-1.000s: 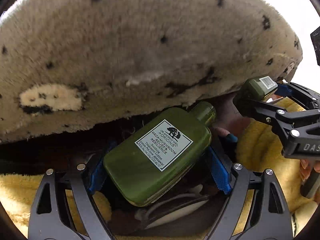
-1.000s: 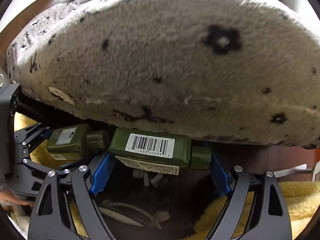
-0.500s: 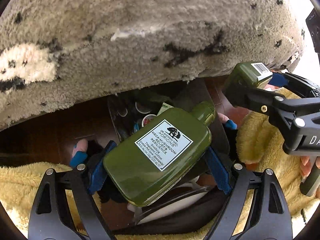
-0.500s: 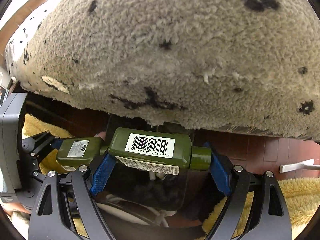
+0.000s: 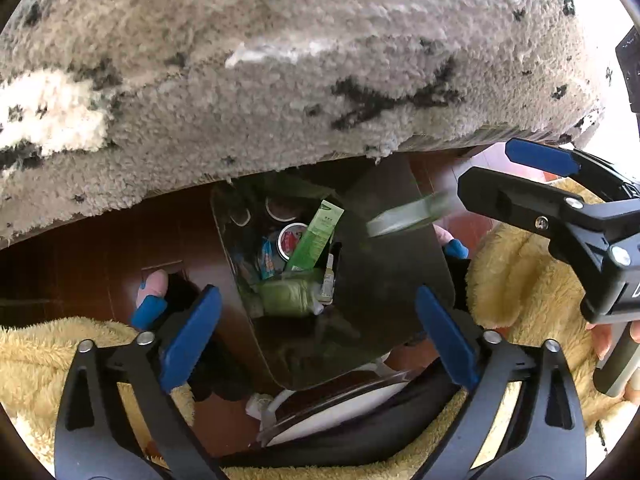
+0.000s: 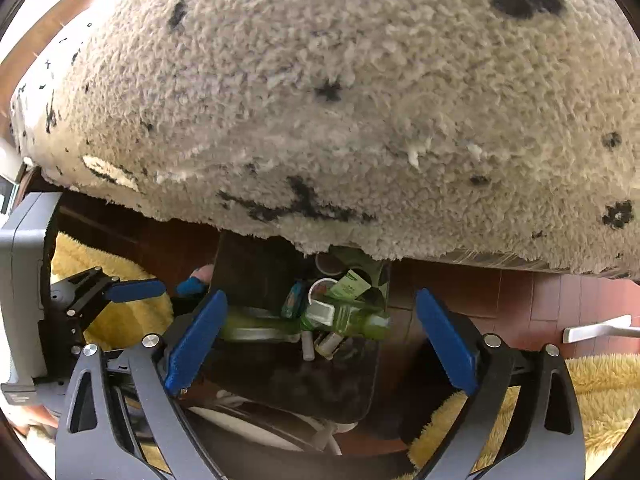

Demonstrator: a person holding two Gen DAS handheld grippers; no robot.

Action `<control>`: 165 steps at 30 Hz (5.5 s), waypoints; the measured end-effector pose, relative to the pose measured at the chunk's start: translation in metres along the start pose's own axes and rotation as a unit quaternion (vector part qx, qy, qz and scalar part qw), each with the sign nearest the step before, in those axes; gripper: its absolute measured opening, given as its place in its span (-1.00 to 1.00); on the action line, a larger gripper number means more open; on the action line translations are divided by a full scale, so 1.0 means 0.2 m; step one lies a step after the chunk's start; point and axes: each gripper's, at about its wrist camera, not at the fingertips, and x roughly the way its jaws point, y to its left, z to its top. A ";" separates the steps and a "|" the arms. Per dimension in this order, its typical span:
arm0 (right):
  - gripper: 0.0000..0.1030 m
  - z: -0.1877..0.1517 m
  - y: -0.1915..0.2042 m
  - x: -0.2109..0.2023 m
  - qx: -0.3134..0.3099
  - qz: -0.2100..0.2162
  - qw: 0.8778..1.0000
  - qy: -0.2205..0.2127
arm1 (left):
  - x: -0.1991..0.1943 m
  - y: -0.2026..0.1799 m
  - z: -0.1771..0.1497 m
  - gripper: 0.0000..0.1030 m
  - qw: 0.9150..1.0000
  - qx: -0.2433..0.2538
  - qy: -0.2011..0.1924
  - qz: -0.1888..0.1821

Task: Collect trash
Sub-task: 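Raise both open tools back toward the bed, then grasp the yellow cap with the right tool while the left grasps the knitted toy, then carry cap and knitted toy down to the bin and open both tools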

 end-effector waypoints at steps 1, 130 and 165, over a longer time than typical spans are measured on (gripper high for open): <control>0.88 0.00 -0.01 0.00 0.002 -0.001 1.000 0.000 | -0.01 0.00 0.00 0.84 1.000 0.000 0.000 0.001; -0.58 0.85 -0.21 -1.28 -0.077 -0.078 0.963 -0.248 | -1.28 -0.29 1.13 0.32 0.951 0.088 -0.283 0.083; -0.58 -0.05 -0.01 -0.25 0.002 0.039 0.998 -0.045 | -0.35 -0.03 0.12 0.32 0.991 0.022 -0.115 0.069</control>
